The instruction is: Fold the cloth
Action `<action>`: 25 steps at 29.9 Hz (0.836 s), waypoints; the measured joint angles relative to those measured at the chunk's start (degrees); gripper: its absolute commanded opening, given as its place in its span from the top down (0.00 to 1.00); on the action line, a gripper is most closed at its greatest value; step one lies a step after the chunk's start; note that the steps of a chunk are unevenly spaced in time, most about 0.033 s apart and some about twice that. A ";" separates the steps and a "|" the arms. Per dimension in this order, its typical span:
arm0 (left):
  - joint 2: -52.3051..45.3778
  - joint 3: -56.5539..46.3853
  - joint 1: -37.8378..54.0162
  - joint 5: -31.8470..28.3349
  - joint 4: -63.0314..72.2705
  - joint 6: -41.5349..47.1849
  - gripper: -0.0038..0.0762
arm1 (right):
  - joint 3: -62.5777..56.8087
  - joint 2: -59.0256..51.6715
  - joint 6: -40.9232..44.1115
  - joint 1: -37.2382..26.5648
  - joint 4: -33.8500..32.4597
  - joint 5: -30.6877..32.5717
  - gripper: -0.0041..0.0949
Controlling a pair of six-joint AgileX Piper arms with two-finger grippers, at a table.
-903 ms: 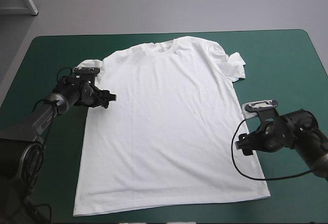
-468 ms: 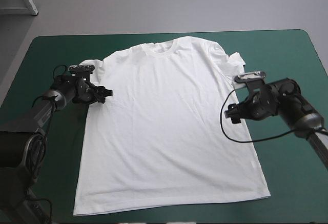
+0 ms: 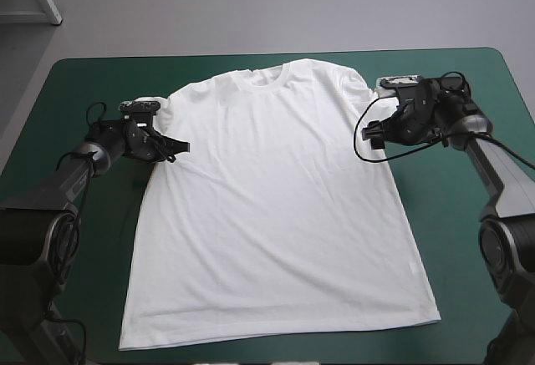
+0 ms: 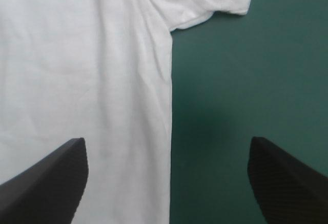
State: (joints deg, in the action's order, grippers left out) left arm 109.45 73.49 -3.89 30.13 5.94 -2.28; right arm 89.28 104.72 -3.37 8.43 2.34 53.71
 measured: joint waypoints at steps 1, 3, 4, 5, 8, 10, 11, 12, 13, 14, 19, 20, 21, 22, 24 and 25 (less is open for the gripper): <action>0.05 0.00 0.00 -0.13 0.15 0.00 0.96 | 1.11 1.65 -0.32 -0.06 0.31 0.00 0.25; 0.05 0.00 0.00 -0.18 0.60 0.00 0.96 | 2.96 4.67 -1.16 -0.10 1.43 -0.12 0.28; 0.07 0.00 0.00 -0.23 0.72 0.00 0.96 | 3.89 6.03 -1.76 -0.10 2.46 -0.19 0.30; 0.12 0.00 0.00 -0.23 0.83 0.00 0.96 | 4.78 7.32 -2.31 -0.10 3.37 -0.19 0.31; 0.11 0.00 0.00 -0.23 0.88 0.00 0.96 | 6.91 10.38 -3.27 -0.10 5.21 -0.38 0.33; 0.11 0.00 0.00 -0.23 0.88 0.00 0.96 | 7.49 11.74 -3.38 -0.10 5.60 -0.67 0.34; 0.11 0.00 0.00 -0.23 0.88 0.00 0.96 | 7.62 12.33 -3.39 -0.10 5.75 -0.87 0.35; 0.11 0.00 0.00 -0.24 0.88 0.00 0.96 | 7.74 12.89 -3.39 -0.10 5.91 -0.87 0.37; 0.11 0.00 0.00 -0.24 0.90 0.00 0.96 | 7.79 13.42 -3.39 -0.10 6.23 -1.02 0.40; 0.11 0.00 0.00 -0.24 0.90 0.00 0.96 | 7.95 13.66 -3.49 -0.10 6.62 -1.17 0.45; 0.11 0.00 0.00 -0.30 0.90 0.00 0.96 | 8.54 14.52 -4.29 -0.17 9.25 -2.12 0.85; 0.11 0.00 0.00 -0.30 0.90 0.00 0.96 | 8.54 14.68 -4.75 -0.17 10.07 -2.17 0.94; 0.11 0.00 0.00 -0.30 0.90 0.00 0.96 | 8.54 14.73 -5.34 -0.17 11.00 -2.34 0.97; 0.05 0.00 0.00 -0.30 0.90 0.00 0.96 | 8.54 14.86 -5.89 -0.17 11.80 -2.55 0.97; -0.29 0.00 0.00 -0.30 0.90 0.00 0.96 | 8.54 14.88 -6.61 -0.17 12.70 -2.61 0.97; -0.67 0.00 0.00 -0.45 0.90 0.00 0.96 | 8.64 14.88 -6.75 -0.17 12.75 -2.61 0.97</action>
State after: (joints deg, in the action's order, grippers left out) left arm 108.78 73.49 -3.89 29.68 6.84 -2.28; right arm 97.92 119.60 -10.12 8.26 15.09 51.10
